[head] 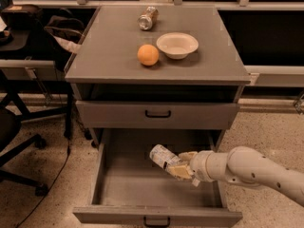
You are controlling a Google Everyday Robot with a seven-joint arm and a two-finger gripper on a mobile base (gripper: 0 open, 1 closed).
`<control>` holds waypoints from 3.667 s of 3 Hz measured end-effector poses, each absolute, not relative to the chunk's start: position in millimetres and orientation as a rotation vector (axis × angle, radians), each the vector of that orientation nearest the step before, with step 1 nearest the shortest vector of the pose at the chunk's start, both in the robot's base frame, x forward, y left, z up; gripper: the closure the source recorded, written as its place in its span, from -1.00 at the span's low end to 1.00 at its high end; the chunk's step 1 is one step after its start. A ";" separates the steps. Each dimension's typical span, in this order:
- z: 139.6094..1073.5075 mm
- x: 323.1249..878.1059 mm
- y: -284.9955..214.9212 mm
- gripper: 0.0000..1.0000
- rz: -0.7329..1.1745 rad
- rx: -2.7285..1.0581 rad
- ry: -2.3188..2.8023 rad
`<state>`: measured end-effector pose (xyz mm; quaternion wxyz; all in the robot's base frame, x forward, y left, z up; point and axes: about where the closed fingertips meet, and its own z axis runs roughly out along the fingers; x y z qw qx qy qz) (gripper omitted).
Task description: Place blue plastic bottle into middle drawer
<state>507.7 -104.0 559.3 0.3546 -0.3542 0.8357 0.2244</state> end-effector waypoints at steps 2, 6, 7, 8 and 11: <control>550.0 505.8 -104.2 1.00 0.612 -0.899 2.150; 464.1 530.4 -104.2 1.00 0.823 -0.834 2.109; 440.0 538.6 -102.5 0.96 0.832 -0.822 2.159; 440.0 538.6 -102.5 0.51 0.832 -0.822 2.159; 439.9 538.6 -102.4 -0.89 0.832 -0.822 2.159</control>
Offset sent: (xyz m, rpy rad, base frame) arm -0.0046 -0.0053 -0.0227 0.0772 0.0057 -0.0093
